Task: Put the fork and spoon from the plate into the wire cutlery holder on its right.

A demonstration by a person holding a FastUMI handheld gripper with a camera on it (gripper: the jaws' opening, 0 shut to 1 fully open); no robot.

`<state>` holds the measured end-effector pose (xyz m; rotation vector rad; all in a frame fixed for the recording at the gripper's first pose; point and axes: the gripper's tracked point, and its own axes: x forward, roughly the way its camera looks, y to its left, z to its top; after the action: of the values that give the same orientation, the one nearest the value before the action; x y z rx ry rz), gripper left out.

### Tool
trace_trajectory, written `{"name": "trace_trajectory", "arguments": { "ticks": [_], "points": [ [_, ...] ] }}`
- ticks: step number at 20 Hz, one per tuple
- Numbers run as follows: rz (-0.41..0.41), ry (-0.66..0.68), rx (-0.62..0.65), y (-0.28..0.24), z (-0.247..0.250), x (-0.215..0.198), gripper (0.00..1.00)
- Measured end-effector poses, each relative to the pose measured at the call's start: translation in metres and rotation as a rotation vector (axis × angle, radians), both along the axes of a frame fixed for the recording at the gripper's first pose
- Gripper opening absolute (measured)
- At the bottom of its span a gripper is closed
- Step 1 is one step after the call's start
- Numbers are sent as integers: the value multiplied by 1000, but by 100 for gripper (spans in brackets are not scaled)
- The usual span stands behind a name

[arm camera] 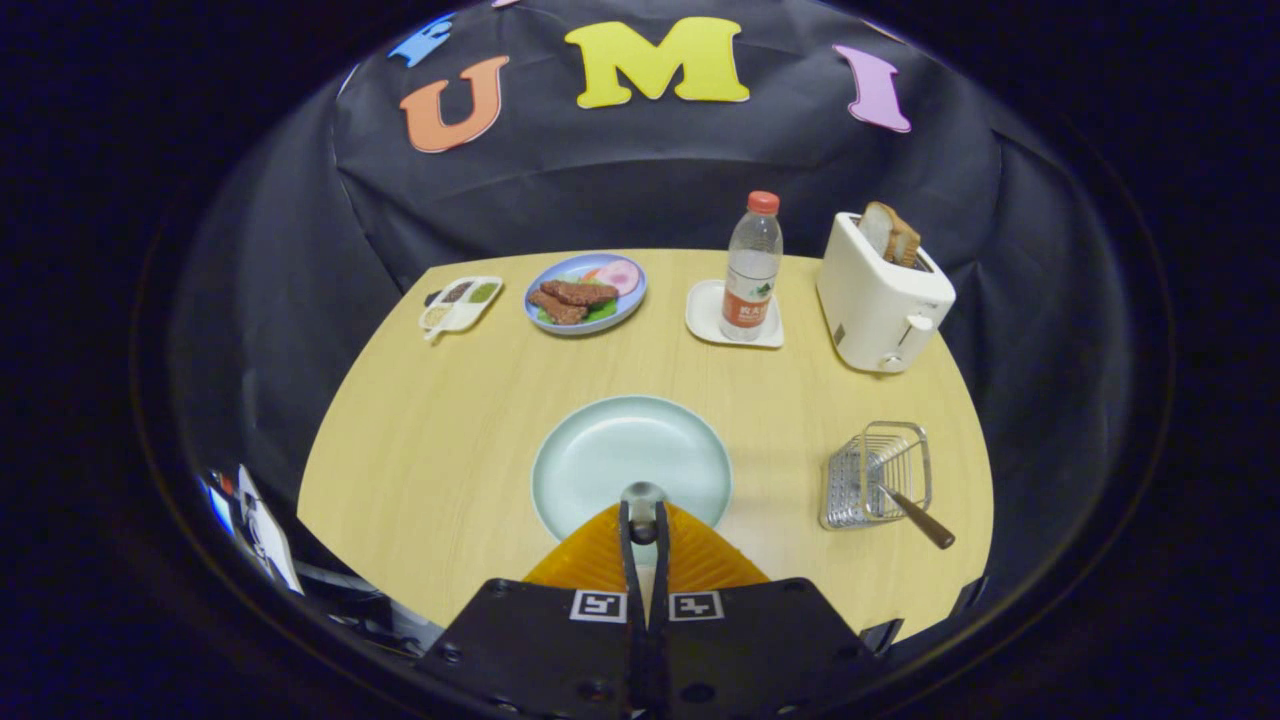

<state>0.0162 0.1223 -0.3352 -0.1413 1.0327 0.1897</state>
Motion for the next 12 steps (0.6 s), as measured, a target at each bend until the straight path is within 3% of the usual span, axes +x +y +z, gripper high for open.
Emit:
{"name": "trace_trajectory", "arguments": {
  "ticks": [12],
  "points": [
    [-91,-99,54,-80,99,13,0]
  ]
}}
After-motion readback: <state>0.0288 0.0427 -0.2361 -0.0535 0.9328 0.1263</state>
